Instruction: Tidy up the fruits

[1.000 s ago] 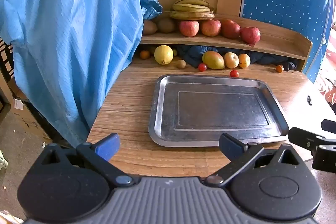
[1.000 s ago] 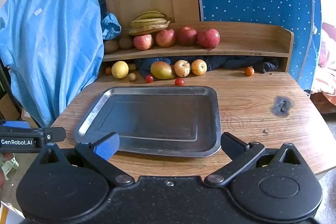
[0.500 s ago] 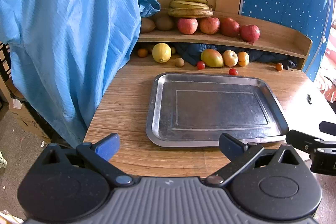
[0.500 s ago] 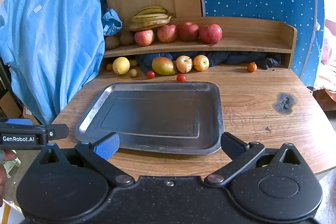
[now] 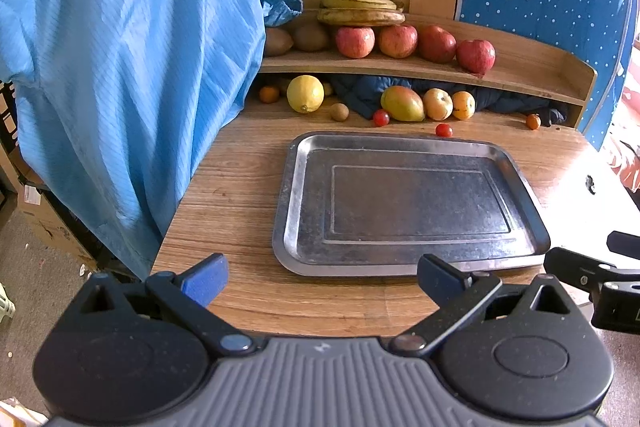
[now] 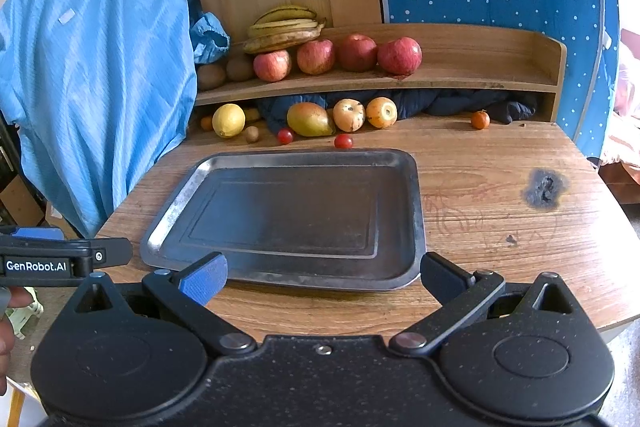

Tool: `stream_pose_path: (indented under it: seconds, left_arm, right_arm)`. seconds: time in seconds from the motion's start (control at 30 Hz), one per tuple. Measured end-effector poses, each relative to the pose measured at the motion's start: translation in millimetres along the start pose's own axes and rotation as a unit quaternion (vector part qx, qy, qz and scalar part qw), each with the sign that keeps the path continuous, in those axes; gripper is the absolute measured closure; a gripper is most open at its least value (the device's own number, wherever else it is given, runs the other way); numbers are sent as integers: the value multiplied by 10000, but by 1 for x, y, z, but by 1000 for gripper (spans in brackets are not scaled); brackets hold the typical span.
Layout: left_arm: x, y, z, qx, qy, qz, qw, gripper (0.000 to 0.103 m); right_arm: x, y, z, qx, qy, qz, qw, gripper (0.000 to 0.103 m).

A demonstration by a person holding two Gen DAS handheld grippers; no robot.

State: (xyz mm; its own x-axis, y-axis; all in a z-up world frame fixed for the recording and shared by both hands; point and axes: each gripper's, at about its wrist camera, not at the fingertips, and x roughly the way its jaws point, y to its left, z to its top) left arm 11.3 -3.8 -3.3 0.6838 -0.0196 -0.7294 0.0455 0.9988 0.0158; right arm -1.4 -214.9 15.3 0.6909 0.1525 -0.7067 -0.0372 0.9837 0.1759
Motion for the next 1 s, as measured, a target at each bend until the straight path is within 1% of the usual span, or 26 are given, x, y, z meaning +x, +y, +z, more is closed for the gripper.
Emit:
stream_pose_path:
  seconds: [0.2, 0.23, 0.6, 0.87, 1.0]
  left_arm:
    - [4, -2, 0, 3, 59, 10, 10000, 1]
    - [4, -2, 0, 5, 68, 14, 10000, 1]
    - [16, -10, 4, 18, 223, 92, 9997, 1]
    - [28, -17, 11, 17, 335, 129, 9994, 1]
    - [35, -19, 19, -47, 379, 162, 9991, 1]
  right_arm:
    - [3, 1, -2, 11, 43, 34, 10000, 1]
    - [3, -5, 1, 21, 60, 44, 10000, 1]
    - [13, -13, 3, 2, 198, 178, 9996, 1]
    - [22, -18, 7, -55, 312, 389, 9987, 1]
    - [28, -23, 13, -92, 319, 477, 9983, 1]
